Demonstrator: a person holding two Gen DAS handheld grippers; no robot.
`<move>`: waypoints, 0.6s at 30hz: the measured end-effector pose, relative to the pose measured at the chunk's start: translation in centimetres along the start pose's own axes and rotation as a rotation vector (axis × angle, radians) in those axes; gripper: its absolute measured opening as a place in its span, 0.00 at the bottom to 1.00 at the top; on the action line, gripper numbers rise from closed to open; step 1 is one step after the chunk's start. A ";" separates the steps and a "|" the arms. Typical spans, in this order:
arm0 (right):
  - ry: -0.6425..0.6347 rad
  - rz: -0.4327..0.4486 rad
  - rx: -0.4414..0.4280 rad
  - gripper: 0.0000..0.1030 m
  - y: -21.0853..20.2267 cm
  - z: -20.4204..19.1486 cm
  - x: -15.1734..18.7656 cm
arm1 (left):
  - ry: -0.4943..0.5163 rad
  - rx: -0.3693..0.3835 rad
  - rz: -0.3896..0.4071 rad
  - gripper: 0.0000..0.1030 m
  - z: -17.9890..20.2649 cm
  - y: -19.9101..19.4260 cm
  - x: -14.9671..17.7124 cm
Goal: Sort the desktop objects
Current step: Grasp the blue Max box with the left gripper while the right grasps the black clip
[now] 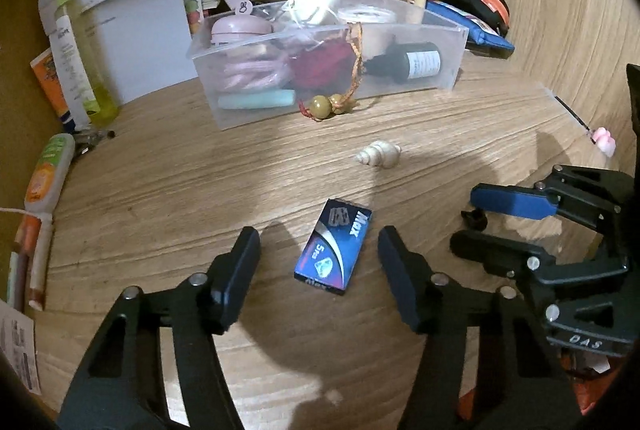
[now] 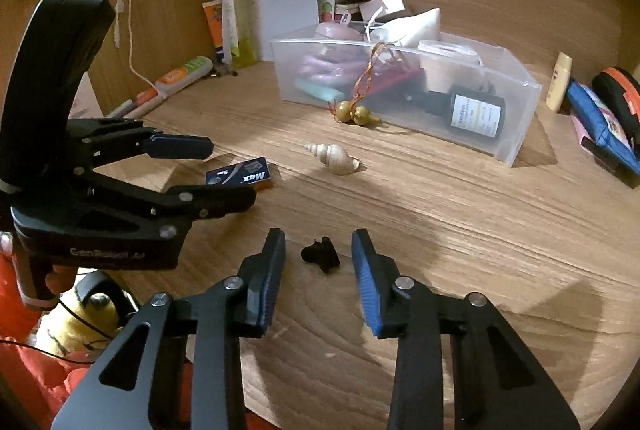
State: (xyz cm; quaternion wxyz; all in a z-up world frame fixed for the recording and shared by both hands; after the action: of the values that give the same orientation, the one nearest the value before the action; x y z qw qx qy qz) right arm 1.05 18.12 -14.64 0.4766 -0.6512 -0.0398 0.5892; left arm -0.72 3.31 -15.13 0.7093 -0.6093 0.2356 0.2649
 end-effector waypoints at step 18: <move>0.032 0.014 -0.036 0.14 -0.7 1.3 -1.0 | -0.086 0.014 0.071 0.25 -1.4 -1.0 -1.4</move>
State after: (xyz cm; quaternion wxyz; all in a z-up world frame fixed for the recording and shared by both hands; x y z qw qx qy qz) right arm 0.07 18.67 -13.24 0.4611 -0.6695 -0.0380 0.5811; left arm -1.15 1.68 -13.67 0.7132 -0.5836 0.2280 0.3143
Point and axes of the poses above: each gripper's, at about its wrist camera, not at the fingertips, and y roughly the way its jaws point, z to its right, x to its underside, the point moved 4 cm from there along y, roughly the way its jaws point, and after that the axes turned 14 degrees about -y, right-handed, at the moved point
